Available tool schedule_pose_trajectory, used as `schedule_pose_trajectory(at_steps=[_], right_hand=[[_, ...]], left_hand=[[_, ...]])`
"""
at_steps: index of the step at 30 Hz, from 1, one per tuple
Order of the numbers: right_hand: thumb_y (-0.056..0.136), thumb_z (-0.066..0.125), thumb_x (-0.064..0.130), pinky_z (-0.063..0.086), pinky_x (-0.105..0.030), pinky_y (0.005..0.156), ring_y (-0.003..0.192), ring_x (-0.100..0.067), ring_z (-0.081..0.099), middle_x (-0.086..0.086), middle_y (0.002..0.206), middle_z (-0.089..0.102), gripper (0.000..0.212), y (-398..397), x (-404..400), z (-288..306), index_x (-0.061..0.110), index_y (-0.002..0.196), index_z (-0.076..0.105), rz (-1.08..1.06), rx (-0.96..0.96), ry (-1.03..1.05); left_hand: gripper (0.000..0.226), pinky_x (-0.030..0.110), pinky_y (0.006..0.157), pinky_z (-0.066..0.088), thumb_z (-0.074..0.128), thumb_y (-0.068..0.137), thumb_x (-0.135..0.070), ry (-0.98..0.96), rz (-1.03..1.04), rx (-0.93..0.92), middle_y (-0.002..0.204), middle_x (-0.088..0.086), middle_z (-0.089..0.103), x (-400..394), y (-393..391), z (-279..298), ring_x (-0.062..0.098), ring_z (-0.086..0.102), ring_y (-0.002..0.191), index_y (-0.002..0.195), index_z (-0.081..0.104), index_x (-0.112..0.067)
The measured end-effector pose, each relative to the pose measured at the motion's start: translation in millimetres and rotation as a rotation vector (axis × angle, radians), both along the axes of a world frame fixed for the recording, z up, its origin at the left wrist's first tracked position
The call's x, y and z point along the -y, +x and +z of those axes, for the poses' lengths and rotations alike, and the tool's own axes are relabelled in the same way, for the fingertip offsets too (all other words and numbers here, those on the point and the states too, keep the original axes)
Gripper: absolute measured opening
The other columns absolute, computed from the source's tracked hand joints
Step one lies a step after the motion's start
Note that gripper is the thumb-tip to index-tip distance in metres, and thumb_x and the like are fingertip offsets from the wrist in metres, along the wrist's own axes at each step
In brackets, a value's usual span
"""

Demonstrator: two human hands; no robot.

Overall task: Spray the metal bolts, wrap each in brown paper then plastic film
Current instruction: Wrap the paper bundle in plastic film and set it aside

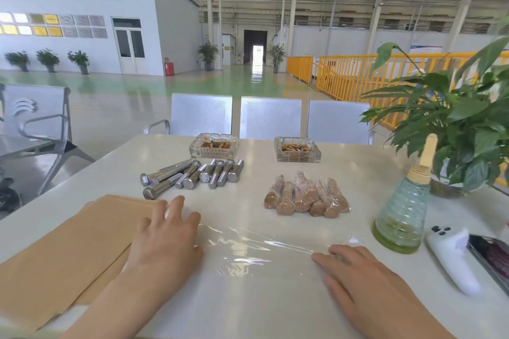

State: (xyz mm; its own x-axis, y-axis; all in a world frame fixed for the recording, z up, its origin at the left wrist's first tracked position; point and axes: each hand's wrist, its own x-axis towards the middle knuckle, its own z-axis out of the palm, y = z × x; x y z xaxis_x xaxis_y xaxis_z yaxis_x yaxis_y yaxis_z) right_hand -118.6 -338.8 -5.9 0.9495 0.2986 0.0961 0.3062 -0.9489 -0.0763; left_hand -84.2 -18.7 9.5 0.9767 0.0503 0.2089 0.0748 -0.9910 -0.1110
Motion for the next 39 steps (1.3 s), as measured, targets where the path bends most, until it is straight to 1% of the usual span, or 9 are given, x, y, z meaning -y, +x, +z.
schedule_pose_trajectory(at_steps=[7, 12, 17, 20, 25, 29, 32, 35, 39], right_hand=[[0.105, 0.023, 0.061, 0.028, -0.024, 0.117, 0.152, -0.004, 0.007, 0.022, 0.165, 0.01, 0.053, -1.1, -2.5, 0.4, 0.054, 0.157, 0.013, -0.026, -0.068, -0.002], [0.106, 0.023, 0.058, 0.035, -0.024, 0.107, 0.146, -0.008, 0.021, 0.024, 0.145, 0.031, 0.041, 2.0, -7.8, 6.7, 0.053, 0.146, 0.034, -0.055, -0.023, 0.06], [0.106, 0.023, 0.056, 0.038, -0.021, 0.105, 0.139, -0.003, 0.025, 0.028, 0.144, 0.03, 0.04, 0.1, -3.7, 3.7, 0.056, 0.145, 0.033, -0.053, 0.015, 0.09], [0.106, 0.023, 0.057, 0.036, -0.019, 0.104, 0.14, -0.001, 0.022, 0.03, 0.147, 0.026, 0.042, -0.3, -2.7, -1.8, 0.057, 0.147, 0.03, -0.063, 0.033, 0.086], [0.106, 0.023, 0.056, 0.034, -0.019, 0.107, 0.142, -0.001, 0.021, 0.03, 0.151, 0.023, 0.042, -1.5, -1.1, -7.4, 0.058, 0.147, 0.028, -0.045, 0.058, 0.096], [0.105, 0.026, 0.057, 0.027, -0.018, 0.112, 0.141, 0.001, 0.02, 0.032, 0.15, 0.022, 0.041, 1.6, 5.7, -17.1, 0.061, 0.146, 0.028, -0.022, 0.105, 0.161], [0.102, 0.052, 0.044, 0.033, -0.02, 0.106, 0.132, -0.002, 0.033, 0.027, 0.143, 0.041, 0.037, 3.3, 6.2, -18.2, 0.056, 0.136, 0.049, -0.037, 0.151, 0.219], [0.071, 0.09, 0.006, 0.053, -0.037, 0.081, 0.098, -0.025, 0.064, 0.008, 0.106, 0.07, 0.039, 5.1, 14.0, -25.8, 0.032, 0.098, 0.08, -0.094, 0.34, 0.291], [0.066, 0.091, 0.002, 0.055, -0.042, 0.073, 0.089, -0.026, 0.067, 0.014, 0.094, 0.069, 0.041, 4.8, 17.4, -31.5, 0.034, 0.088, 0.08, -0.113, 0.337, 0.348]], left_hand=[[0.042, 0.041, 0.105, 0.036, 0.026, 0.104, -0.049, 0.157, -0.032, -0.117, 0.165, 0.007, -0.004, 1.9, -4.2, 1.1, 0.029, 0.016, 0.149, 0.139, 0.045, -0.034], [0.032, 0.037, 0.101, 0.043, 0.029, 0.106, -0.044, 0.006, -0.015, -0.065, 0.155, -0.004, 0.023, -10.2, 1.4, 16.6, 0.022, 0.032, 0.141, 0.127, 0.052, -0.038], [0.03, 0.037, 0.09, 0.05, 0.042, 0.1, -0.036, -0.19, 0.058, -0.019, 0.15, -0.012, 0.032, -38.0, 3.3, 19.5, 0.02, 0.049, 0.127, 0.128, 0.048, -0.047], [0.038, 0.033, 0.088, 0.047, 0.043, 0.095, -0.023, -0.075, 0.109, 0.025, 0.144, -0.007, 0.034, -37.8, 6.5, 18.0, 0.02, 0.045, 0.127, 0.127, 0.051, -0.042], [0.038, 0.038, 0.099, 0.035, 0.032, 0.098, -0.047, 0.137, 0.11, 0.005, 0.152, -0.002, 0.026, -21.3, -0.3, -9.5, 0.025, 0.031, 0.138, 0.121, 0.058, -0.031], [0.042, 0.039, 0.101, 0.034, 0.027, 0.099, -0.05, 0.133, 0.075, 0.03, 0.157, 0.0, 0.019, -27.8, 0.1, -10.7, 0.026, 0.026, 0.142, 0.119, 0.059, -0.032], [0.036, 0.039, 0.107, 0.031, 0.033, 0.102, -0.044, 0.11, 0.037, 0.035, 0.161, -0.002, 0.014, -34.2, -0.3, -8.3, 0.029, 0.015, 0.149, 0.125, 0.058, -0.036], [0.033, 0.04, 0.111, 0.024, 0.049, 0.094, -0.031, 0.144, -0.011, 0.056, 0.16, -0.004, 0.02, -36.0, -3.5, -10.3, 0.029, 0.013, 0.149, 0.124, 0.062, -0.037], [0.032, 0.041, 0.113, 0.021, 0.045, 0.095, -0.029, 0.199, -0.025, 0.016, 0.16, -0.002, 0.015, -32.3, -3.8, -12.2, 0.032, 0.007, 0.151, 0.12, 0.064, -0.032]])
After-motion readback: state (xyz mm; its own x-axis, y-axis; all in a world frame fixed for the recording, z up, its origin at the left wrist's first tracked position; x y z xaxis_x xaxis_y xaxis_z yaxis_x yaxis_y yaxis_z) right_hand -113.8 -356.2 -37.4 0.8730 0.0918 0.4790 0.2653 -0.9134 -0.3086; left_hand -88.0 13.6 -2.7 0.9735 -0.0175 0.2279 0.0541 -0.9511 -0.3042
